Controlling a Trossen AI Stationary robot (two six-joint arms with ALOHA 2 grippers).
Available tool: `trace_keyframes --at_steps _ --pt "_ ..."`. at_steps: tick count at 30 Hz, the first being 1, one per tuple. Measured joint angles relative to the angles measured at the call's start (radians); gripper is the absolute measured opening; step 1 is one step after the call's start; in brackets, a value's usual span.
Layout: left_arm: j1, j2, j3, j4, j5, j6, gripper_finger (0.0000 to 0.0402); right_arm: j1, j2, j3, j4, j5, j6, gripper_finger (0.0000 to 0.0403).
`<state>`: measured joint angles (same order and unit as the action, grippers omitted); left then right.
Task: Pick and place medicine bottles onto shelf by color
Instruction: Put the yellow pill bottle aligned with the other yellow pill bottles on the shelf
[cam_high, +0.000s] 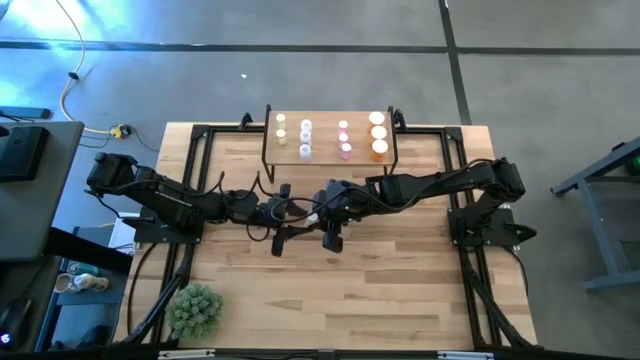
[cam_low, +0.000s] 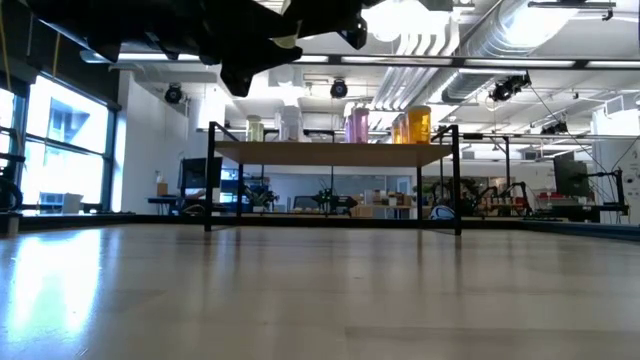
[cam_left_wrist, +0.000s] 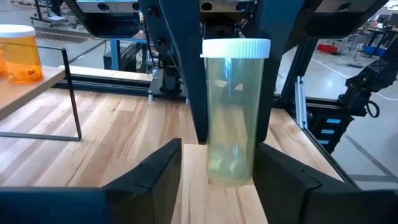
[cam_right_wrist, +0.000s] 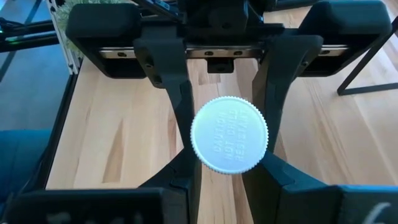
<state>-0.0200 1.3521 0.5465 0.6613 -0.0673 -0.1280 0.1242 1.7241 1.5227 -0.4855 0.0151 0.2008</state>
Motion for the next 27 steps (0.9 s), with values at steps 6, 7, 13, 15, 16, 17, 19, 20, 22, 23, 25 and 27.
trace_keyframes --at_steps 6,7,13,15,16,17,19,20,22,23,25,27 --pt "0.0 0.0 0.0 0.0 0.0 0.0 0.0141 0.0 0.0 0.0 -0.004 0.0 0.0 0.0084" --pt "0.0 0.0 0.0 0.001 0.0 0.0 0.0136 0.0 0.0 0.0 -0.005 0.0 0.0 0.0084" --pt "0.0 0.0 0.0 0.001 0.001 0.0 0.0107 -0.001 -0.001 0.0 -0.01 0.003 0.004 0.0084" --pt "0.0 0.0 0.0 0.002 0.002 0.0 0.0099 -0.001 -0.001 0.0 -0.011 0.003 0.005 0.0085" --pt "0.0 0.0 0.0 0.002 0.002 -0.001 0.0095 -0.001 -0.001 0.0 -0.011 0.003 0.004 0.0086" --pt "0.0 0.0 0.0 0.002 0.002 -0.001 0.0093 -0.001 -0.001 0.0 -0.011 0.003 0.004 0.0087" --pt "0.0 0.0 0.0 0.002 0.002 -0.001 0.0092 -0.001 -0.001 0.0 -0.011 0.002 0.004 0.009" --pt "0.0 0.0 0.0 0.002 0.002 -0.001 0.0092 -0.001 -0.001 0.0 -0.011 0.002 0.004 0.0092" --pt "0.0 0.0 0.0 0.002 0.002 0.0 0.0095 -0.001 -0.001 0.0 -0.011 0.002 0.001 0.0093" --pt "0.0 0.0 0.0 0.002 0.002 0.0 0.0096 -0.001 -0.001 0.0 -0.011 0.002 0.0 0.0093" --pt "0.0 0.0 0.0 0.002 0.002 0.0 0.0098 -0.001 -0.001 0.0 -0.011 0.002 0.0 0.0093" --pt "0.0 0.0 0.0 0.002 0.002 0.0 0.0097 -0.001 -0.001 0.0 -0.011 0.002 0.0 0.0094"
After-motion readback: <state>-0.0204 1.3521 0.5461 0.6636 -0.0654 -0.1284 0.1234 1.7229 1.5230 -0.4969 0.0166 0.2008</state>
